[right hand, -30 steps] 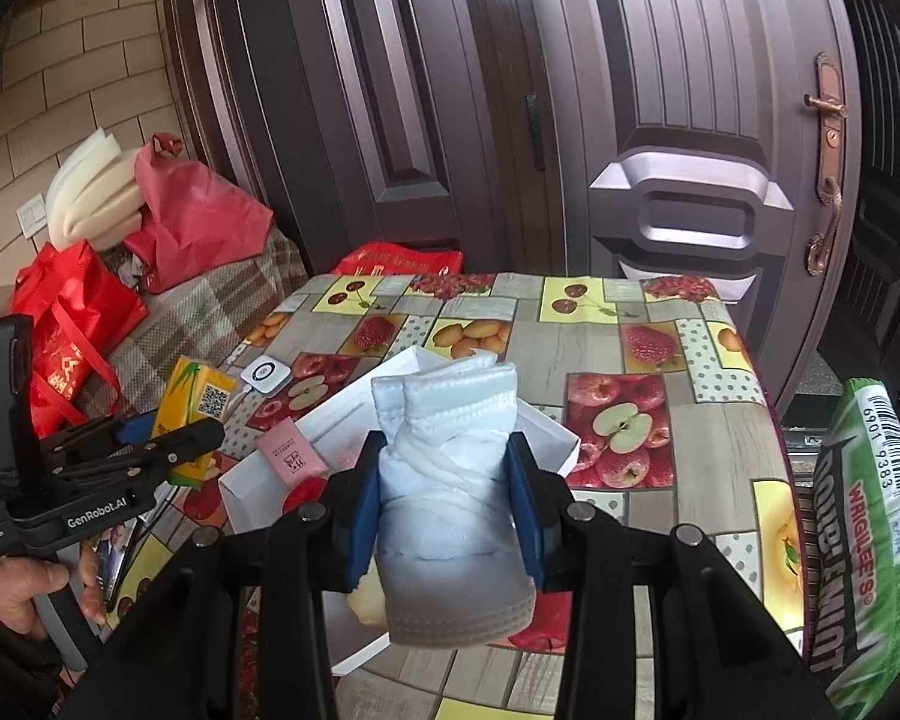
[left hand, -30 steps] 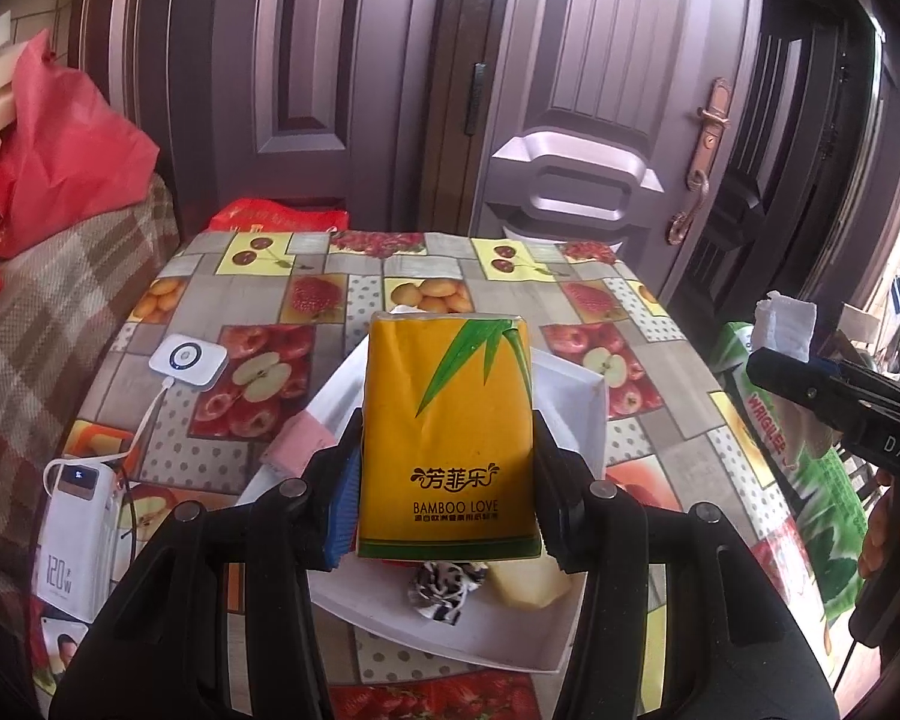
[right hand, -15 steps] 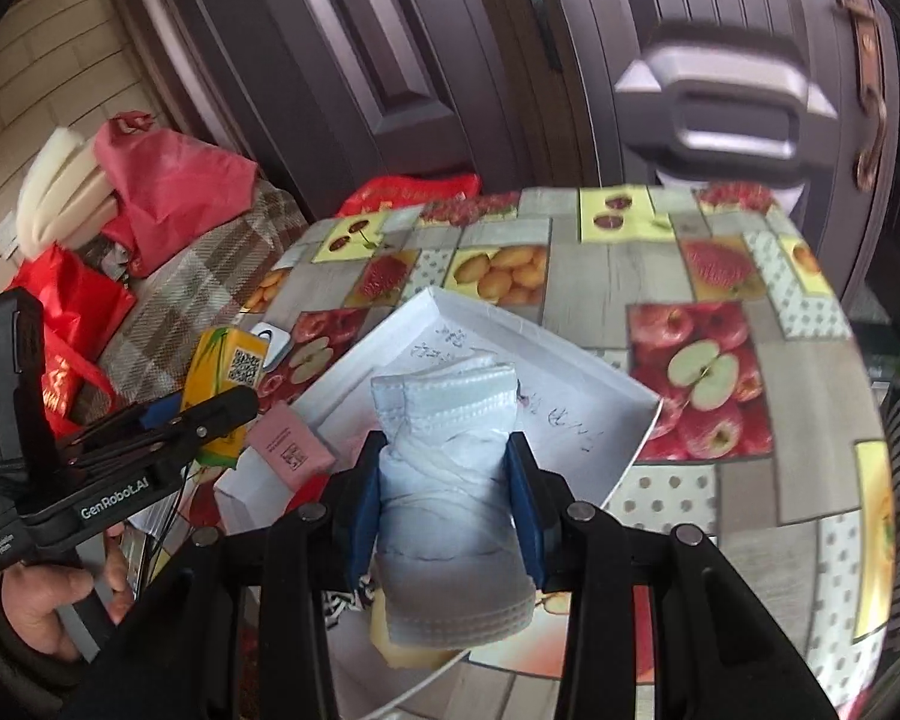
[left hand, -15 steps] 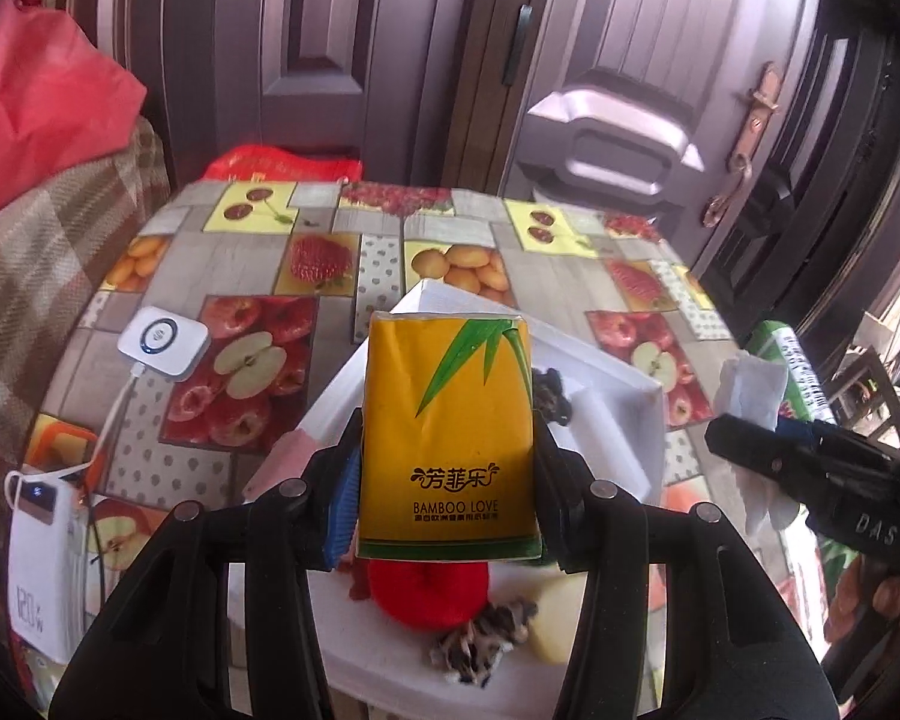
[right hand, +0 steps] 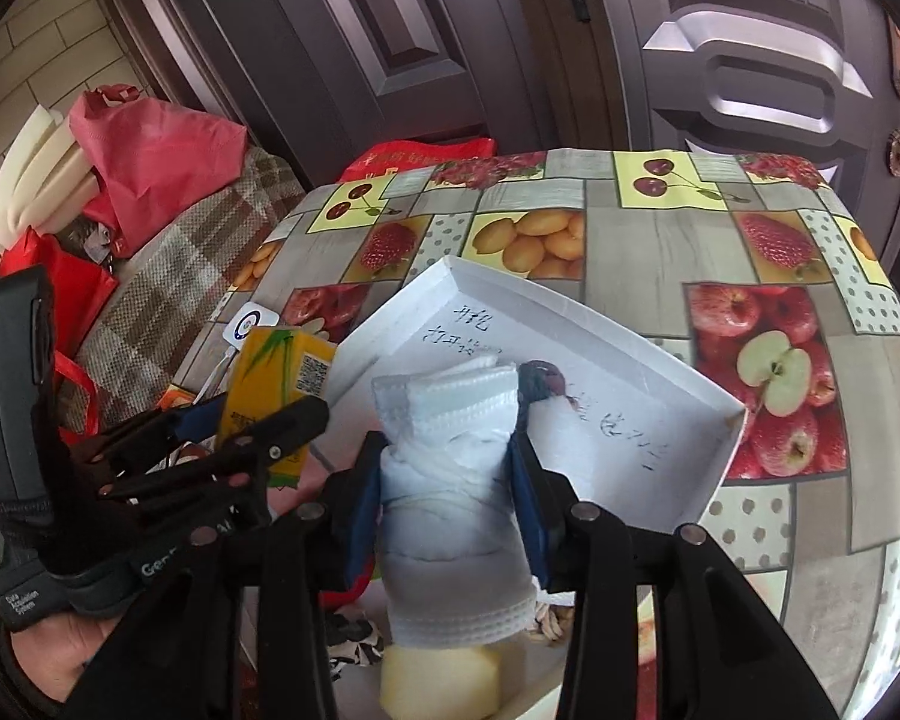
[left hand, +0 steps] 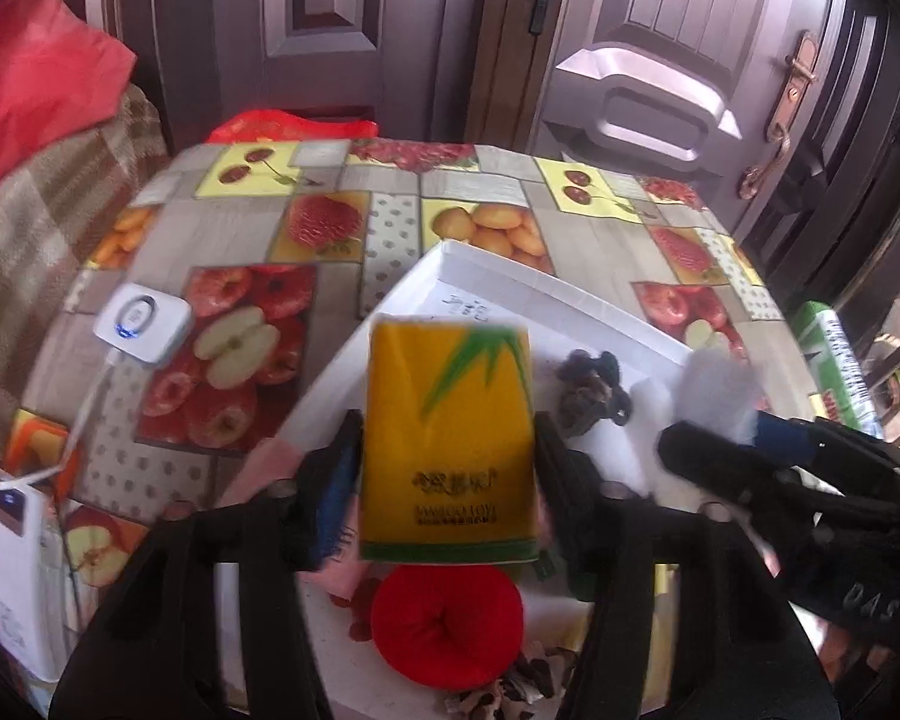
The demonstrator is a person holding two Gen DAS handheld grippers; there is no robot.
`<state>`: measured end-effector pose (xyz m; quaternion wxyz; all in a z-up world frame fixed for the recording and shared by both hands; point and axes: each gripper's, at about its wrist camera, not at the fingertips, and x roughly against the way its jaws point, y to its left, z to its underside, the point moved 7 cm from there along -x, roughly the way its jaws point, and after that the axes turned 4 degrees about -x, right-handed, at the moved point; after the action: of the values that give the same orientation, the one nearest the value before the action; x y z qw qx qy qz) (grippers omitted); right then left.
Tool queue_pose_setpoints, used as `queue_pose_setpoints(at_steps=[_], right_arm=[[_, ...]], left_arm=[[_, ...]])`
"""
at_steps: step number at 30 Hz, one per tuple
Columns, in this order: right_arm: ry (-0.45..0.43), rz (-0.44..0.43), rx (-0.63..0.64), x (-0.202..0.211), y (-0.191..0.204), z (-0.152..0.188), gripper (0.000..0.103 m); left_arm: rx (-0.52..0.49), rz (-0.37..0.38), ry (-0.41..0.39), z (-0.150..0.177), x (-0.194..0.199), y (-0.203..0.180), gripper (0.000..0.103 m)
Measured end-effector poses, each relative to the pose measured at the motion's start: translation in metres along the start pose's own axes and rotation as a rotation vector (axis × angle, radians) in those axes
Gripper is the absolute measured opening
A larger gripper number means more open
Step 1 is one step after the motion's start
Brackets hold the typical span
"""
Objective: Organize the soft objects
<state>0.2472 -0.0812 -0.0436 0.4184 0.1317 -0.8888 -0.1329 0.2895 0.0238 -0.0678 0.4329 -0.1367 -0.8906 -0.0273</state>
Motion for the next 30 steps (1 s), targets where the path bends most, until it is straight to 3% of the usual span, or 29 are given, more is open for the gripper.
queue_pose_setpoints(at_steps=[1, 2, 6, 20, 30], right_arm=[[-0.005, -0.003, 0.005, 0.000, 0.001, 0.000, 0.067], [-0.030, 0.017, -0.002, 0.004, -0.003, -0.001, 0.079], [-0.064, 0.020, -0.035, 0.010, -0.011, -0.003, 0.103], [-0.131, 0.064, -0.004, 0.036, -0.007, 0.003, 0.103], [-0.239, 0.165, 0.061, 0.080, 0.003, 0.005, 0.103]], left_arm=[[0.010, -0.020, -0.010, 0.000, 0.001, 0.004, 0.086], [0.018, -0.029, -0.025, 0.000, 0.003, 0.007, 0.093], [0.025, -0.081, -0.034, 0.000, 0.007, 0.016, 0.099], [0.047, -0.106, -0.092, -0.002, 0.038, 0.011, 0.100], [0.035, -0.086, -0.162, -0.001, 0.085, -0.009, 0.100]])
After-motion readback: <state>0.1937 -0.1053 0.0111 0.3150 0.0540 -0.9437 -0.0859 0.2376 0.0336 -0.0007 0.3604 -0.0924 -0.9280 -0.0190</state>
